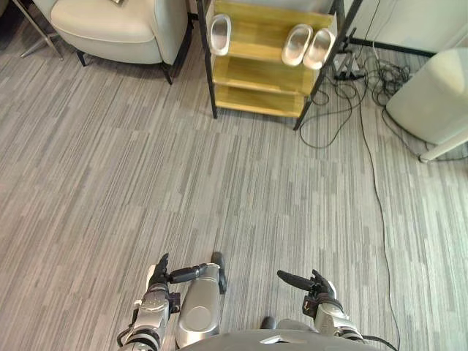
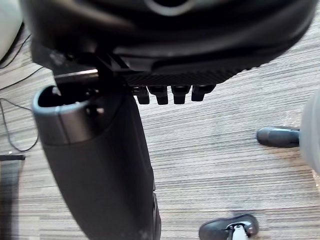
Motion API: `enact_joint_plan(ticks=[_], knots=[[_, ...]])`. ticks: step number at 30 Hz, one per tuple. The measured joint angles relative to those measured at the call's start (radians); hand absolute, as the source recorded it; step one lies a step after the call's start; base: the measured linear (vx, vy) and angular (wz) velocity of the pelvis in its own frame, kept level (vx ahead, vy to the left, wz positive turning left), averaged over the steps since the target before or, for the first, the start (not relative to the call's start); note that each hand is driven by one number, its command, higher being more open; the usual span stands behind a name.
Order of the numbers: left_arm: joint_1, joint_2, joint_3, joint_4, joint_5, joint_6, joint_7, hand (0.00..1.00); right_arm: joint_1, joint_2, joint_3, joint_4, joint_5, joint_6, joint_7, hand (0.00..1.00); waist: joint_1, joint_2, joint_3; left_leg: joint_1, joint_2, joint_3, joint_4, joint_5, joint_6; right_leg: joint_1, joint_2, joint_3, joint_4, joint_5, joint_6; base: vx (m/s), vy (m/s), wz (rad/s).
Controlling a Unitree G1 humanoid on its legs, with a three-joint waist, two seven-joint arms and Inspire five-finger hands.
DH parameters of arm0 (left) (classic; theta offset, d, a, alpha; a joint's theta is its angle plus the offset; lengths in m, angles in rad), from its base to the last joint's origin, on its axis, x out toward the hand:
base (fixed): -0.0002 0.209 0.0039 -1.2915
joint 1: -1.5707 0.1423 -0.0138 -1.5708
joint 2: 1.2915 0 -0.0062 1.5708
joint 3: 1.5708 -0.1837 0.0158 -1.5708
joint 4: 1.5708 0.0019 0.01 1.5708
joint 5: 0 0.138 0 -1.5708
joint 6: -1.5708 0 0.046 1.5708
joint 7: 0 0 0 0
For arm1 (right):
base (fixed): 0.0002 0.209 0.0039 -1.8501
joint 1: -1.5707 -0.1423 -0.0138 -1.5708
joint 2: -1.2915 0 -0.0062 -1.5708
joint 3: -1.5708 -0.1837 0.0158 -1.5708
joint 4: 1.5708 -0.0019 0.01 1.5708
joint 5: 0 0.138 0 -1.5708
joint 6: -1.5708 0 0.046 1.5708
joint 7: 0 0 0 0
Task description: Organize the slippers on the shoe rack
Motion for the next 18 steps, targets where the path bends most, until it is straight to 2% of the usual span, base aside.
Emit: enact_joint_plan(ticks=[1, 2, 3, 4, 5, 7, 9, 10, 11, 12, 13, 14, 16, 17, 18], knots=[[0.002, 0.003, -0.002, 0.008, 0.0, 0.002, -0.001, 1.0, 0.0, 0.001, 0.008, -0.001, -0.001, -0.002, 0.005, 1.0, -0.001, -0.006, -0.003, 0.033, 0.0, 0.008, -0.02, -0.019, 0.0, -0.055, -0.023, 0.006, 0.143, 0.02, 0.045, 0.31, 0.139, -0.33], [0.01, 0.01, -0.008, 0.009, 0.0, 0.009, -0.001, 1.0, 0.002, 0.001, 0.025, -0.001, -0.002, -0.002, 0.006, 1.0, -0.002, -0.013, -0.008, 0.076, -0.002, 0.017, -0.044, -0.036, 0.005, -0.133, -0.06, 0.014, 0.325, 0.072, 0.111, 0.4, 0.119, -0.23], [0.019, 0.018, -0.022, 0.009, 0.0, 0.019, 0.0, 1.0, 0.008, 0.002, 0.025, -0.004, -0.003, -0.004, 0.012, 1.0, -0.016, -0.014, -0.008, 0.154, -0.012, 0.019, -0.089, -0.055, 0.01, -0.245, -0.096, 0.006, 0.551, 0.038, 0.075, 0.41, 0.099, -0.13], [0.028, 0.02, -0.026, 0.009, 0.0, 0.019, 0.002, 1.0, 0.007, -0.004, 0.027, -0.015, -0.005, -0.009, 0.013, 1.0, -0.027, -0.014, -0.009, 0.2, -0.015, 0.018, -0.122, -0.059, 0.011, -0.289, -0.097, -0.017, 0.579, -0.005, 0.034, 0.43, 0.06, 0.03], [0.032, 0.02, -0.03, 0.009, 0.0, 0.019, 0.003, 1.0, 0.007, -0.007, 0.027, -0.017, -0.005, -0.008, 0.013, 1.0, -0.033, -0.013, -0.008, 0.229, -0.014, 0.017, -0.144, -0.059, 0.01, -0.315, -0.093, -0.032, 0.566, -0.028, 0.019, 0.3, 0.018, 0.1], [0.031, 0.017, -0.038, 0.009, -0.001, 0.019, 0.004, 1.0, -0.001, -0.018, 0.029, -0.021, -0.005, -0.01, 0.015, 1.0, -0.041, -0.005, -0.005, 0.308, -0.008, 0.01, -0.2, -0.069, -0.003, -0.408, -0.06, -0.072, 0.377, -0.069, -0.034, 0.37, -0.035, 0.16], [0.032, 0.006, -0.038, 0.009, 0.0, 0.019, 0.005, 1.0, -0.012, -0.026, 0.031, -0.023, -0.005, -0.009, 0.017, 1.0, -0.051, 0.01, 0.0, 0.352, 0.008, 0.002, -0.214, -0.089, -0.028, -0.459, -0.018, -0.068, 0.143, -0.038, -0.025, 0.41, -0.096, 0.24], [0.034, 0.005, -0.038, 0.012, 0.0, 0.019, 0.004, 1.0, -0.015, -0.03, 0.031, -0.023, -0.005, -0.005, 0.018, 1.0, -0.058, 0.011, 0.0, 0.39, 0.012, -0.011, -0.226, -0.107, -0.052, -0.474, 0.001, -0.062, -0.042, 0.047, -0.018, 0.51, -0.153, 0.35], [0.035, 0.006, -0.037, 0.017, 0.0, 0.019, 0.004, 1.0, -0.012, -0.033, 0.03, -0.022, -0.006, -0.002, 0.018, 1.0, -0.058, 0.009, 0.0, 0.42, 0.011, -0.014, -0.237, -0.122, -0.072, -0.475, 0.005, -0.054, -0.12, 0.12, -0.02, 0.64, -0.228, 0.41], [0.038, 0.005, -0.037, 0.024, 0.0, 0.017, 0.004, 1.0, -0.006, -0.037, 0.031, -0.017, -0.01, 0.002, 0.018, 1.0, -0.059, 0.008, -0.005, 0.446, 0.014, -0.027, -0.244, -0.138, -0.09, -0.466, 0.013, -0.033, -0.124, 0.202, -0.025, 0.7, -0.28, 0.55], [0.038, -0.007, -0.036, 0.039, 0.001, 0.017, 0.004, 1.0, 0.008, -0.054, 0.029, -0.014, -0.022, 0.002, 0.02, 1.0, -0.061, 0.034, -0.023, 0.477, 0.044, -0.065, -0.236, -0.155, -0.11, -0.462, 0.038, -0.016, -0.053, 0.24, -0.099, 0.59, -0.251, 0.47], [0.041, -0.025, -0.035, 0.042, 0.001, 0.015, 0.003, 1.0, 0.009, -0.059, 0.022, -0.01, -0.022, 0.002, 0.02, 1.0, -0.059, 0.052, -0.034, 0.472, 0.063, -0.075, -0.207, -0.155, -0.11, -0.467, 0.048, -0.027, -0.024, 0.203, -0.104, 0.61, -0.265, 0.43], [0.043, -0.05, -0.005, 0.045, 0.003, 0.014, 0.001, 1.0, 0.011, -0.07, 0.003, -0.009, -0.023, 0.004, 0.024, 1.0, -0.062, 0.089, -0.049, 0.396, 0.115, -0.112, -0.022, -0.146, -0.121, -0.442, 0.075, -0.065, 0.002, 0.147, -0.131, 0.54, -0.238, 0.23], [0.042, -0.059, 0.028, 0.043, 0.003, 0.014, -0.003, 1.0, 0.013, -0.072, -0.007, -0.011, -0.022, 0.004, 0.024, 1.0, -0.062, 0.103, -0.045, 0.343, 0.141, -0.131, 0.12, -0.106, -0.123, -0.403, 0.093, -0.077, -0.005, 0.122, -0.137, 0.56, -0.243, 0.2], [0.041, -0.065, 0.043, 0.043, 0.003, 0.015, -0.003, 1.0, 0.016, -0.072, -0.011, -0.012, -0.021, 0.004, 0.024, 1.0, -0.061, 0.107, -0.044, 0.318, 0.154, -0.134, 0.194, -0.074, -0.12, -0.38, 0.099, -0.082, -0.011, 0.111, -0.142, 0.62, -0.262, 0.3]])
